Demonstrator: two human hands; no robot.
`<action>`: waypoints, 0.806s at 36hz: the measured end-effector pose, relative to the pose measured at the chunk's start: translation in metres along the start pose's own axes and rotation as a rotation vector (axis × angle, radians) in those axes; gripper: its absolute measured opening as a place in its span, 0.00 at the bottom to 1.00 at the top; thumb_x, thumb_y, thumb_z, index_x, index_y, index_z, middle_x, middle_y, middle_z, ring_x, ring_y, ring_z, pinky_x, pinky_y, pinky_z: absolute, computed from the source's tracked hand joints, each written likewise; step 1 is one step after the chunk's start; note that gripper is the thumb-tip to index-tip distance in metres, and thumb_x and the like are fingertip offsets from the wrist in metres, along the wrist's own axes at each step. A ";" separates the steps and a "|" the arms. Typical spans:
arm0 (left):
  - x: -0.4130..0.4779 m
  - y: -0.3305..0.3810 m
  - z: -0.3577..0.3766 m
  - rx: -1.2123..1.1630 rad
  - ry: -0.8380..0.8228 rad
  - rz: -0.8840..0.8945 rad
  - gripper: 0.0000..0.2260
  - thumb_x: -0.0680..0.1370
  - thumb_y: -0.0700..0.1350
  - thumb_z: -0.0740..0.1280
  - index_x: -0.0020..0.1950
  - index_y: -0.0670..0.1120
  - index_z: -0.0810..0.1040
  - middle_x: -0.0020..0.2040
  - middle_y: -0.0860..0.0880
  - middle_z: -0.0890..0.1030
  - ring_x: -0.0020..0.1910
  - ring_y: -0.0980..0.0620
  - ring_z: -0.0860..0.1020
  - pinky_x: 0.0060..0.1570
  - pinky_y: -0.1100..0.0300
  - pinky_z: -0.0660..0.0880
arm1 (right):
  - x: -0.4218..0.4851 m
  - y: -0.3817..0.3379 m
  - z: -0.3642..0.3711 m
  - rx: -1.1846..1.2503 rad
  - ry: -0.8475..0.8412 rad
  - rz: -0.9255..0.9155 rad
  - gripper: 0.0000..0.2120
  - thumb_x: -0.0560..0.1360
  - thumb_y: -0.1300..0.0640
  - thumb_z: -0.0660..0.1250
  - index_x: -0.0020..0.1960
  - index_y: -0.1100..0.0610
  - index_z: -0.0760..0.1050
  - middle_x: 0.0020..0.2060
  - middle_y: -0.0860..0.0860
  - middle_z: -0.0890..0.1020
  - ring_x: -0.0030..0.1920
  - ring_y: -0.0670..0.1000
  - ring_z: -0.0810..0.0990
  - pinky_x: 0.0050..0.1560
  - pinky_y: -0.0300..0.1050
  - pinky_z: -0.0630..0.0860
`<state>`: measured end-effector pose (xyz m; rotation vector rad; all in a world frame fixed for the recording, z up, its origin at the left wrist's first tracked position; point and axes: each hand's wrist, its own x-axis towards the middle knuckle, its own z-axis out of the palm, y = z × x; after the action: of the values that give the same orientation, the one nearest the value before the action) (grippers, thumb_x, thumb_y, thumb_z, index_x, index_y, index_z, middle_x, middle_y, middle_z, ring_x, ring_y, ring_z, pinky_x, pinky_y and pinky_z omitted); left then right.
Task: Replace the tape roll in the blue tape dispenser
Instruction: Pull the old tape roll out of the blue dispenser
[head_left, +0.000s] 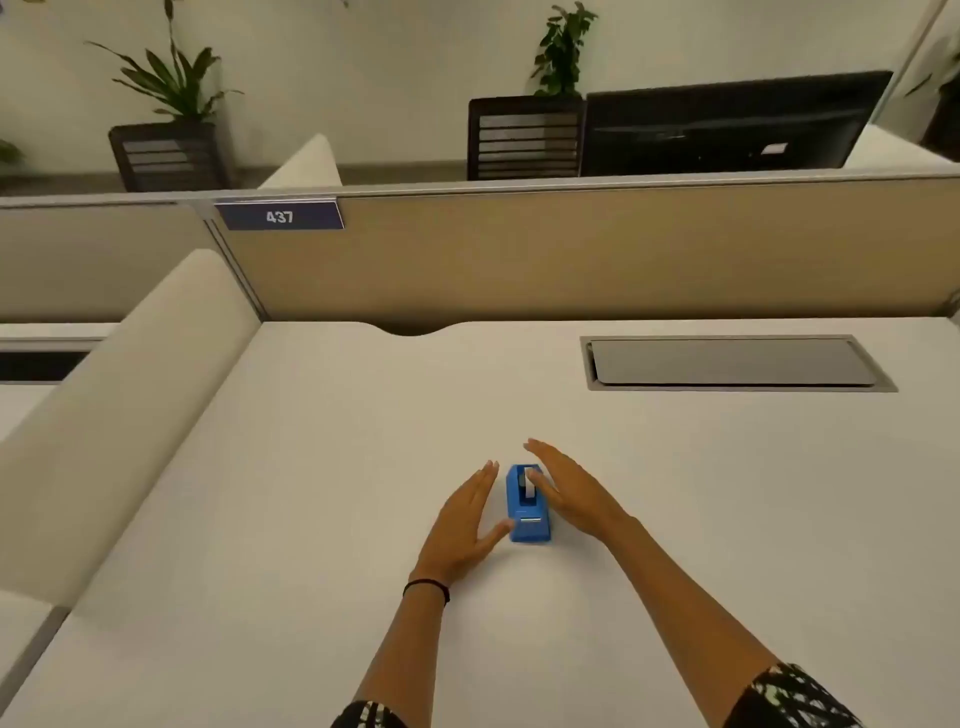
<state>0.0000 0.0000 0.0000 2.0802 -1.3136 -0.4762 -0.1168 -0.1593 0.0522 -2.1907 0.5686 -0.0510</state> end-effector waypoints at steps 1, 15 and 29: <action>-0.001 0.002 0.002 -0.031 -0.014 0.013 0.34 0.72 0.69 0.55 0.72 0.63 0.41 0.74 0.63 0.47 0.73 0.64 0.50 0.72 0.62 0.51 | 0.001 0.001 0.002 0.018 0.013 0.003 0.22 0.78 0.46 0.54 0.70 0.49 0.56 0.72 0.49 0.63 0.71 0.50 0.63 0.69 0.45 0.61; 0.023 0.005 0.021 -0.093 -0.015 0.033 0.43 0.66 0.69 0.67 0.70 0.67 0.42 0.71 0.69 0.52 0.71 0.69 0.54 0.74 0.58 0.39 | 0.012 -0.002 0.005 -0.112 -0.015 0.023 0.17 0.75 0.55 0.65 0.61 0.56 0.67 0.59 0.53 0.75 0.56 0.53 0.74 0.58 0.46 0.71; 0.021 0.005 0.021 -0.104 0.005 0.048 0.42 0.66 0.68 0.67 0.69 0.67 0.42 0.71 0.67 0.54 0.73 0.64 0.56 0.72 0.65 0.36 | 0.017 -0.015 0.007 -0.202 -0.016 0.059 0.10 0.74 0.62 0.64 0.53 0.60 0.66 0.48 0.60 0.79 0.45 0.57 0.78 0.49 0.52 0.77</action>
<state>-0.0069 -0.0273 -0.0116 1.9593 -1.3055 -0.5073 -0.0946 -0.1532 0.0565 -2.3661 0.6528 0.0580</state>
